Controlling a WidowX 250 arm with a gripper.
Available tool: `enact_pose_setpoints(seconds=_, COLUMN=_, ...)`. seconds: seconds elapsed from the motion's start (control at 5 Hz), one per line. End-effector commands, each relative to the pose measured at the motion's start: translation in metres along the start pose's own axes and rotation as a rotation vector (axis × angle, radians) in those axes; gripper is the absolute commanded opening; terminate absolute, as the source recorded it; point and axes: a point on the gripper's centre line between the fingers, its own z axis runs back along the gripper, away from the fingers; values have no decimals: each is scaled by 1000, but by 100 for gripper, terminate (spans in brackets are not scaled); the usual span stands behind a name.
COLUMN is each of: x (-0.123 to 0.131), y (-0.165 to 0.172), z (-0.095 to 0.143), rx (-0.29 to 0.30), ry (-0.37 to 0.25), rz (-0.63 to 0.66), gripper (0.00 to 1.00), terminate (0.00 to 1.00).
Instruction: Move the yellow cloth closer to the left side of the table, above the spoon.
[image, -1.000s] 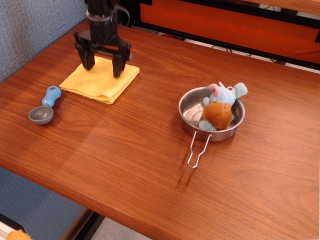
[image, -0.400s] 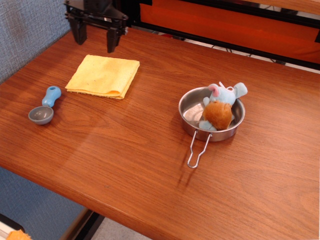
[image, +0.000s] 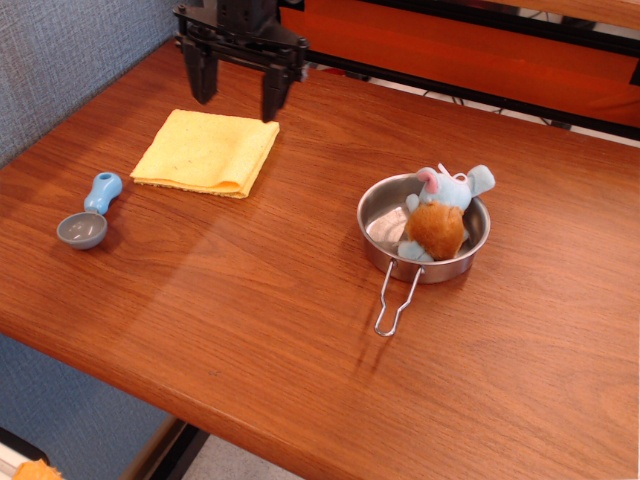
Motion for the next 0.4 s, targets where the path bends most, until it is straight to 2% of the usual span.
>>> enact_pose_setpoints(seconds=0.0, x=-36, y=-88, z=46, rx=-49, ry=-72, rz=-136, gripper=100, terminate=0)
enact_pose_setpoints(seconds=0.2, x=-57, y=-134, z=52, rx=-55, ry=-95, rz=-234, gripper=100, terminate=0)
